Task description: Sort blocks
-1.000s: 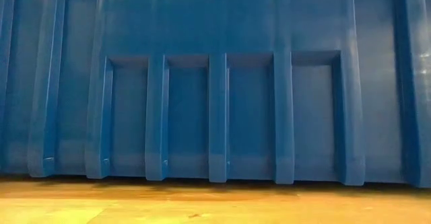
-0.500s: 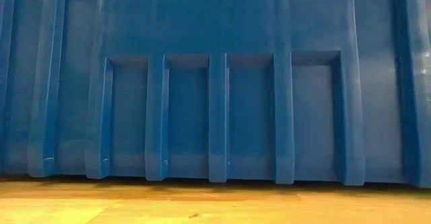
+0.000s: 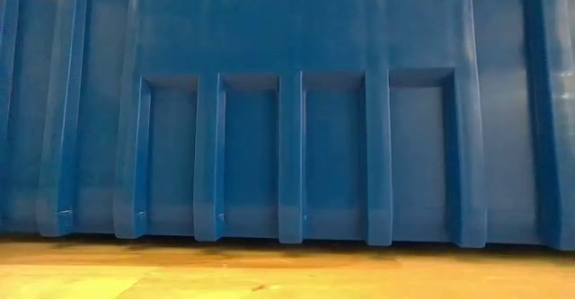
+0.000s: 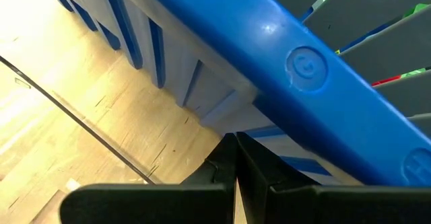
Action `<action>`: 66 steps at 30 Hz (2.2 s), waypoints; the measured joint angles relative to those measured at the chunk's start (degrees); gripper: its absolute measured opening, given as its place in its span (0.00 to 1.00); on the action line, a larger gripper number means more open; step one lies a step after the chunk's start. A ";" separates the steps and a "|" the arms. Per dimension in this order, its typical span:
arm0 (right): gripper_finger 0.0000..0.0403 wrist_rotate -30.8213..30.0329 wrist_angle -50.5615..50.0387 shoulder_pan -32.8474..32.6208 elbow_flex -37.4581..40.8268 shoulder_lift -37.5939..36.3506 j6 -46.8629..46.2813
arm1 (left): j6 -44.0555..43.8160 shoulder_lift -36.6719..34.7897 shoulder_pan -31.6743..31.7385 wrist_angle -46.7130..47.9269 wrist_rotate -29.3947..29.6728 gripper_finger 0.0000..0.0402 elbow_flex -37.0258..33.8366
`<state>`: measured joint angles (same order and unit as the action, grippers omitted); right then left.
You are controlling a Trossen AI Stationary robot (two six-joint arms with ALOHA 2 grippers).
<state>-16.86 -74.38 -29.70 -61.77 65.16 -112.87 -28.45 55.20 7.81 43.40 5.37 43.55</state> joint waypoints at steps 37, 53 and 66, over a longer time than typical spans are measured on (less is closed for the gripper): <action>0.47 -4.92 10.83 30.33 -30.73 28.21 39.91 | -1.38 0.00 0.02 0.01 -0.58 0.00 0.00; 0.47 1.91 -2.54 32.33 -38.17 47.02 41.67 | 0.73 0.00 0.02 0.04 -0.74 0.00 0.00; 0.02 -0.02 -8.20 30.81 -42.94 48.03 47.65 | 3.15 0.00 0.00 -0.07 -0.74 0.00 0.00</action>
<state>-16.88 -82.58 1.11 -104.71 113.19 -65.22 -25.30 55.20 7.81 43.32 4.62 43.55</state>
